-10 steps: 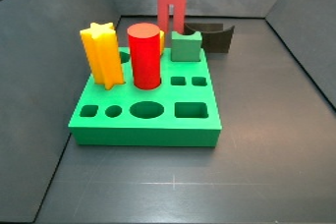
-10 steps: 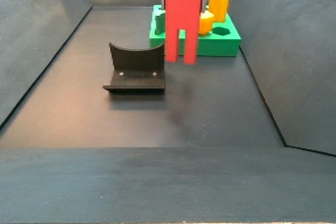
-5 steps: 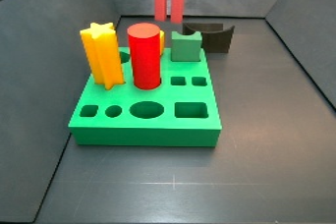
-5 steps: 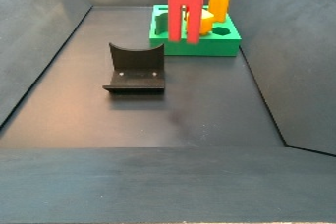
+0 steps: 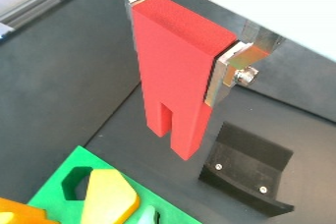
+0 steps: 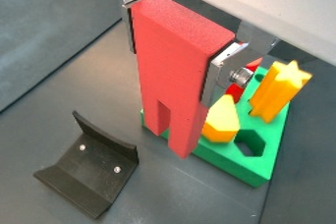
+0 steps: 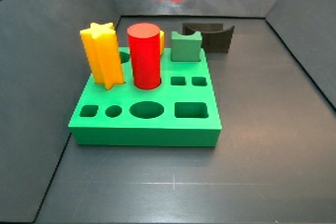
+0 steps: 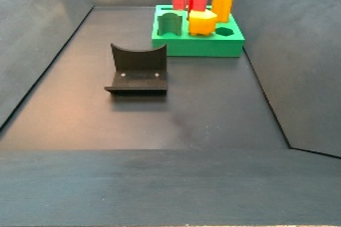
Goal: Pick up the double-square object. Move up. Move to above the board. Insert the double-square object.
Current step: Move to above the board.
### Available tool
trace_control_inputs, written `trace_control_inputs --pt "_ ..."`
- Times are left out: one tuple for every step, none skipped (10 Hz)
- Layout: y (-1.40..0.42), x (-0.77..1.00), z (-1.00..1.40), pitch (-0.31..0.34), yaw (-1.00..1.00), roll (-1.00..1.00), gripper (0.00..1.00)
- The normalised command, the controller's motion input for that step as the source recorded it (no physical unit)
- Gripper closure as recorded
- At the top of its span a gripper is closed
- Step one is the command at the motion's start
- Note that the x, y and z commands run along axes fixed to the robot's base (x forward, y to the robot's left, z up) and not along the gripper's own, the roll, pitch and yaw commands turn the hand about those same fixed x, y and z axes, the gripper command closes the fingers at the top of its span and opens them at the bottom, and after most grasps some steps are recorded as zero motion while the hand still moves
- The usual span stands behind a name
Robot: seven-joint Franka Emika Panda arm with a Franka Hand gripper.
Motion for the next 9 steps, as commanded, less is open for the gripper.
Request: trace_control_inputs --pt "-0.03 0.01 0.38 0.092 0.02 0.08 1.00" --pt "-0.02 0.01 0.21 0.091 0.02 0.08 1.00" --pt "-1.00 -0.06 0.12 0.133 0.88 0.19 1.00" --pt "-1.00 -0.06 0.12 0.119 0.76 0.20 1.00" --pt "-1.00 -0.06 0.13 0.091 0.52 0.17 1.00" --pt "-1.00 -0.05 0.14 0.072 0.32 0.10 1.00" --pt "-1.00 -0.05 0.14 0.059 0.19 0.08 1.00" --pt "-1.00 -0.04 0.14 0.056 0.10 0.06 1.00" --pt "-1.00 -0.03 0.14 0.062 0.06 0.05 1.00"
